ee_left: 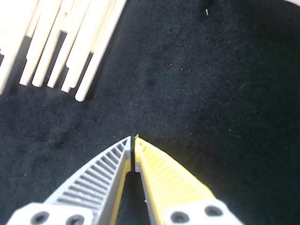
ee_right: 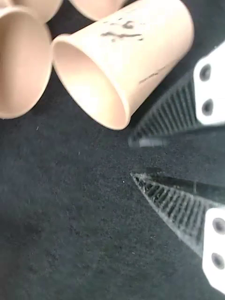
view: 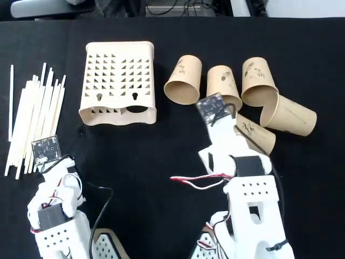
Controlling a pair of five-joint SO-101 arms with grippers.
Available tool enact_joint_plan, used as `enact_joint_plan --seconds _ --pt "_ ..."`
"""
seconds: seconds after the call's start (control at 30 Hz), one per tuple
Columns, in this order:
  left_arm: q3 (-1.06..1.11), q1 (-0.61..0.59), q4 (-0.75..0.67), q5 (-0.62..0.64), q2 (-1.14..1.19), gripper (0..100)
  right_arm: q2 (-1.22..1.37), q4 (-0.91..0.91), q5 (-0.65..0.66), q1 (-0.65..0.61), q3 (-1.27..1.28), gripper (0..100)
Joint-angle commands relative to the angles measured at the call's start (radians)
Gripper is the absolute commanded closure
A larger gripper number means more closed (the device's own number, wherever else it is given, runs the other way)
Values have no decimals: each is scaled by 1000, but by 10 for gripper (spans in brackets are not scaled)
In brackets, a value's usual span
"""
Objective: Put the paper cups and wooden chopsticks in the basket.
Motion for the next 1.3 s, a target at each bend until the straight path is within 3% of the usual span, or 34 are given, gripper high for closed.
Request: enact_joint_plan --seconds 0.0,0.07,0.2,0.33,0.7,1.03,1.27 --pt "18 -5 12 5 -9 970 8 -14 84 -46 -101 704" --pt "18 -5 12 5 -9 970 8 -14 130 -86 -128 649" --pt "18 -5 12 5 -9 970 8 -21 219 -230 -185 673" --pt "18 -5 12 5 -9 970 19 -14 147 -331 -289 676" --pt "18 -5 12 5 -9 970 265 -21 133 -353 -383 676" --pt "18 -5 12 5 -9 970 275 -92 127 -353 -383 679" --pt "18 -5 12 5 -9 970 274 -46 126 -353 -361 679"
